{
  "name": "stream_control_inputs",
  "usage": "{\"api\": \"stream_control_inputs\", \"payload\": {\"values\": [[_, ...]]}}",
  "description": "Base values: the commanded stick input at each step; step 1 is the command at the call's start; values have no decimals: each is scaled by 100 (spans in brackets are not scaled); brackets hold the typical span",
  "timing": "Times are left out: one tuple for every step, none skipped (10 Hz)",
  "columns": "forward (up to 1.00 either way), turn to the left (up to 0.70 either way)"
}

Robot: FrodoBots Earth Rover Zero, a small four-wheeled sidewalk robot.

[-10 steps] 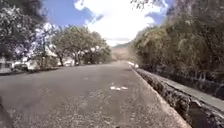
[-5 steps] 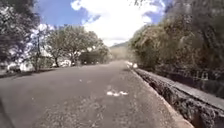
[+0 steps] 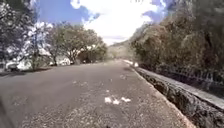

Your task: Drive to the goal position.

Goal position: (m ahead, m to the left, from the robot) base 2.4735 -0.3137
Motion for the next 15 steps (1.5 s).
{"api": "stream_control_inputs", "payload": {"values": [[70,0],[70,0],[70,0],[70,0],[70,0],[70,0],[70,0],[70,0],[70,0],[70,0],[70,0],[70,0],[70,0],[70,0],[70,0]]}}
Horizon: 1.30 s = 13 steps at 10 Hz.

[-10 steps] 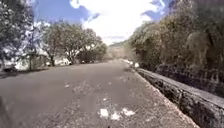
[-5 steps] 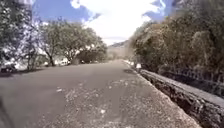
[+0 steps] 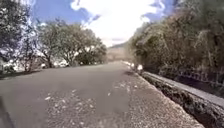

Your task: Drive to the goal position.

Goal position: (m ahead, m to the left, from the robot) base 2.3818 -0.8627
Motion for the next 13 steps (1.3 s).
{"api": "stream_control_inputs", "payload": {"values": [[70,0],[70,0],[70,0],[70,0],[70,0],[70,0],[70,0],[70,0],[70,0],[70,0],[70,0],[70,0],[70,0]]}}
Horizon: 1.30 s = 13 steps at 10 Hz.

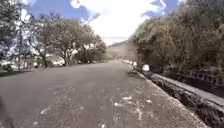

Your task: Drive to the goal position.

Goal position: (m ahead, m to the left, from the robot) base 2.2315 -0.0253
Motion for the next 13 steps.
{"api": "stream_control_inputs", "payload": {"values": [[70,0],[70,0],[70,0],[70,0],[70,0],[70,0],[70,0],[70,0],[70,0],[70,0],[70,0],[70,0],[70,0]]}}
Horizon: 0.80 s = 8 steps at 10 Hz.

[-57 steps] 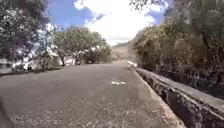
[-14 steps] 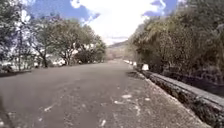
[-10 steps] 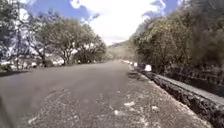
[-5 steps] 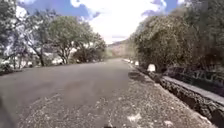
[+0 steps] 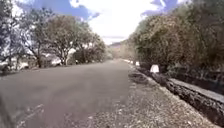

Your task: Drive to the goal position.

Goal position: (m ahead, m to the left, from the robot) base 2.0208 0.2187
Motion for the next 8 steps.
{"api": "stream_control_inputs", "payload": {"values": [[70,0],[70,0],[70,-27],[70,-27],[70,-25],[70,-14],[70,-3],[70,0]]}}
